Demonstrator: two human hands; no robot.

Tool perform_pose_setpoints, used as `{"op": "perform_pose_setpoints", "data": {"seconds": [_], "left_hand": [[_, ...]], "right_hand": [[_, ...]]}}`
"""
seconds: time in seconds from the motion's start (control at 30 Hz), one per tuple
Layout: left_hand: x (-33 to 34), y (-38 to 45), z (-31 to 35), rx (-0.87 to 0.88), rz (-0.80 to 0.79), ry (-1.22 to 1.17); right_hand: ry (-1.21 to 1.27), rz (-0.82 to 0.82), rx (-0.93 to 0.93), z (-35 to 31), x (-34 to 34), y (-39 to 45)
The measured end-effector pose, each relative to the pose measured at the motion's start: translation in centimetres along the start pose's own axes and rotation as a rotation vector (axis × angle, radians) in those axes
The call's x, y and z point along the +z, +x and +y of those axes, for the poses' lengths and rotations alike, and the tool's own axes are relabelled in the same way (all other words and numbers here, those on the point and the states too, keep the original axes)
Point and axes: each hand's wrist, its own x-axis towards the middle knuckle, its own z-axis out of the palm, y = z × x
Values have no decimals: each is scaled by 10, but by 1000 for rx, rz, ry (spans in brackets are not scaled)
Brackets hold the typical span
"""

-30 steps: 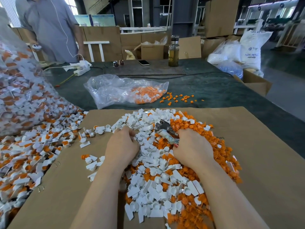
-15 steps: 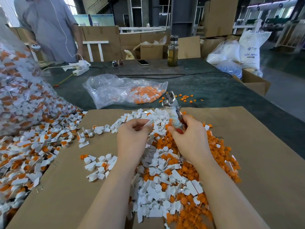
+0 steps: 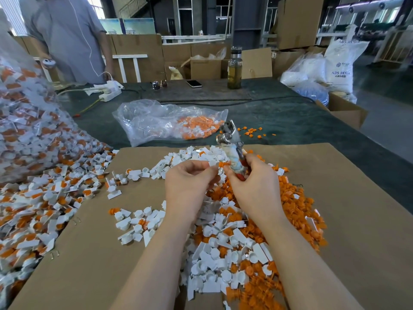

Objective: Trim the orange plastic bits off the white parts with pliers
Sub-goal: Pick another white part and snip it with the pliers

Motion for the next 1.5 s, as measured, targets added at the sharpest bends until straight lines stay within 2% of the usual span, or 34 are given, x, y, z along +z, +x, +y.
{"op": "perform_pose_setpoints", "data": {"seconds": [0.2,0.57,0.87,1.07,1.17,1.33,1.5], "left_hand": [[5,-5,1,102,23,92],[7,-9,1,264,-30,192],[8,-3,-3,226,19,207],[5,-2,-3,202,24,224],[3,1,-3,168,17,169],[-4,4,-1,122,-3,-87],[-9,6,-1,119,1,-168]], "right_hand": [[-30,11,30,0,0,0],[21,40,27,2,1,1],[168,-152,84,7,-3,6],[198,-215,82,7,-6,5],[192,-259,59,7,-10,5],[191,-324,63,8,-17,6],[182,-348,46,10,-17,5]]}}
